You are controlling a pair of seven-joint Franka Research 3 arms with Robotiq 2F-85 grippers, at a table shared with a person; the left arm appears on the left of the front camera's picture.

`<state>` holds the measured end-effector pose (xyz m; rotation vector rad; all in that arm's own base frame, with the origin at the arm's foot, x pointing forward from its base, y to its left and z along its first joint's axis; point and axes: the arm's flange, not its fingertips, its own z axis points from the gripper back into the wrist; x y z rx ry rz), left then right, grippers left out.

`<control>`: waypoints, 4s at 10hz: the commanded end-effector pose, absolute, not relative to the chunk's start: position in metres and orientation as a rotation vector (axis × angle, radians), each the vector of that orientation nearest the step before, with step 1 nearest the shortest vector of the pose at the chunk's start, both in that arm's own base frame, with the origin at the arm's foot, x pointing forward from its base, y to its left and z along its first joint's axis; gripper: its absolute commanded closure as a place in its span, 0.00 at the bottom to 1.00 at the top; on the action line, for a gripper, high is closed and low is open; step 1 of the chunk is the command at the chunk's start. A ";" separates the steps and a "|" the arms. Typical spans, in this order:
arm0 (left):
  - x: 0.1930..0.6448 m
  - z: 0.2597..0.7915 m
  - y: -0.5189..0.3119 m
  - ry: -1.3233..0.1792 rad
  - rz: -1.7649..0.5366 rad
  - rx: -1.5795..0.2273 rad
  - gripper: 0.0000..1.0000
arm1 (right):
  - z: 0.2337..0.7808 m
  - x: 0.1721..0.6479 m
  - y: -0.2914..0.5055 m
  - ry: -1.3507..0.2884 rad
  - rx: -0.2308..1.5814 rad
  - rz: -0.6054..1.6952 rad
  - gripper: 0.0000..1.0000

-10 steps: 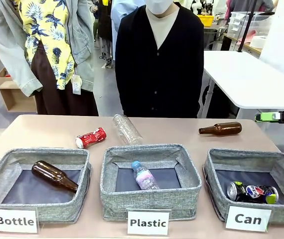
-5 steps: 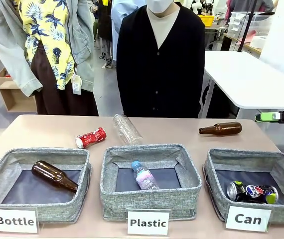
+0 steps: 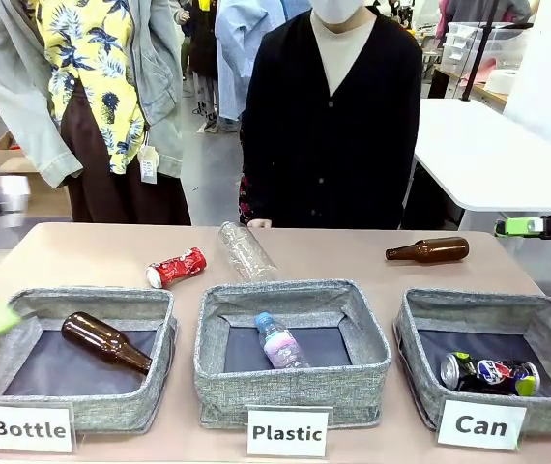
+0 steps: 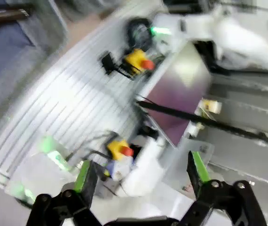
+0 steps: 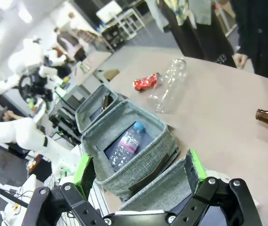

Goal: Sort the can waste into the basket.
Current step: Pick up the can waste from the table and place it in the right Fabric basket.

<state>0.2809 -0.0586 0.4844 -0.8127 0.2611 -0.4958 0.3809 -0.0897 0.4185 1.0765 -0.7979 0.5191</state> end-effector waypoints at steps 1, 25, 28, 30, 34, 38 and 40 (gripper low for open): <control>0.332 0.467 -0.098 0.264 -0.503 -0.601 0.00 | 0.423 0.383 -0.092 -0.783 1.072 0.510 0.00; 0.361 0.511 0.020 -0.310 -0.766 -0.797 0.00 | 0.423 0.383 -0.092 -0.783 1.072 0.510 0.00; 0.433 0.509 -0.064 -0.192 -0.833 -0.596 0.00 | 0.423 0.383 -0.092 -0.783 1.072 0.510 0.00; 0.504 0.481 -0.118 -0.149 -0.808 -0.449 0.00 | 0.423 0.383 -0.092 -0.783 1.072 0.510 0.00; 0.554 0.399 -0.159 -0.233 -0.874 -0.168 0.00 | 0.423 0.383 -0.092 -0.783 1.072 0.510 0.00; 0.575 0.351 -0.177 -0.290 -0.924 -0.197 0.00 | 0.423 0.383 -0.092 -0.783 1.072 0.510 0.00; 0.581 0.334 -0.180 -0.289 -0.904 -0.185 0.00 | 0.423 0.383 -0.092 -0.783 1.072 0.510 0.00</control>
